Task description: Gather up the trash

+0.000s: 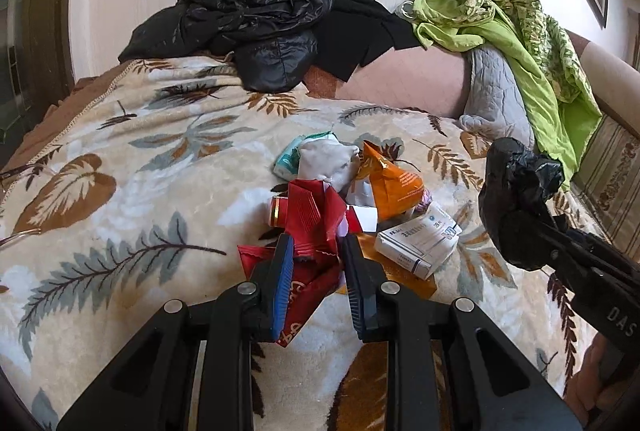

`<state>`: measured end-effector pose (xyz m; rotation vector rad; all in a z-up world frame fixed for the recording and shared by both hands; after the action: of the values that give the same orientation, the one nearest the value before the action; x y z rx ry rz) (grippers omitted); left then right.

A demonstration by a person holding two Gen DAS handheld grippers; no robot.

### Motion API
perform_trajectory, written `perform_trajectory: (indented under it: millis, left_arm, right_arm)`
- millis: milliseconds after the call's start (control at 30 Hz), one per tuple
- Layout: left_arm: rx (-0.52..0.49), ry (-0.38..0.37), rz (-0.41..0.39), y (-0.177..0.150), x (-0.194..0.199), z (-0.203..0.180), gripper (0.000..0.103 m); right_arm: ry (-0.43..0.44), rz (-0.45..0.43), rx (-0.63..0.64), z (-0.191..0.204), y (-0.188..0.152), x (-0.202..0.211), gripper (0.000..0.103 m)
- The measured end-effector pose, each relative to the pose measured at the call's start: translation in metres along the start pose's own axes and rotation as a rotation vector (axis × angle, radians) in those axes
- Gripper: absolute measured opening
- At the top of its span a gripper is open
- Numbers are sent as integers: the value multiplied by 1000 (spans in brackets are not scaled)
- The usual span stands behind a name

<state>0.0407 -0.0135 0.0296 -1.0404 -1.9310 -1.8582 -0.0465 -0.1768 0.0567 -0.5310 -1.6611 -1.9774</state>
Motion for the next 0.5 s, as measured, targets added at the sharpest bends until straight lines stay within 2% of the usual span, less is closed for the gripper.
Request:
perform_trajectory:
  millis: [167, 333, 500]
  left_arm:
    - [-5, 45, -29, -5, 13, -1, 24]
    - [2, 59, -60, -14, 38, -6, 24]
    - [-63, 88, -91, -29, 69, -23, 24]
  right_arm:
    - [-8, -17, 16, 6, -4, 15, 45]
    - [-46, -39, 53, 10, -19, 44, 45]
    - [-64, -50, 68, 12, -37, 75, 45]
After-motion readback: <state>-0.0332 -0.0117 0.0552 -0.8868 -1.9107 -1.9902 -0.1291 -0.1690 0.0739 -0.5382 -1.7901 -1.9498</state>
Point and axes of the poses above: each gripper's, at about its wrist camera, not at the fingertips, and x roughly against the way its jaws point, z to its left, y to its top, the point moved 7 cm from there along -x, roughly the way its jaws point, and after that the axes turned 3 degrees about y, right-handed, at the moved point
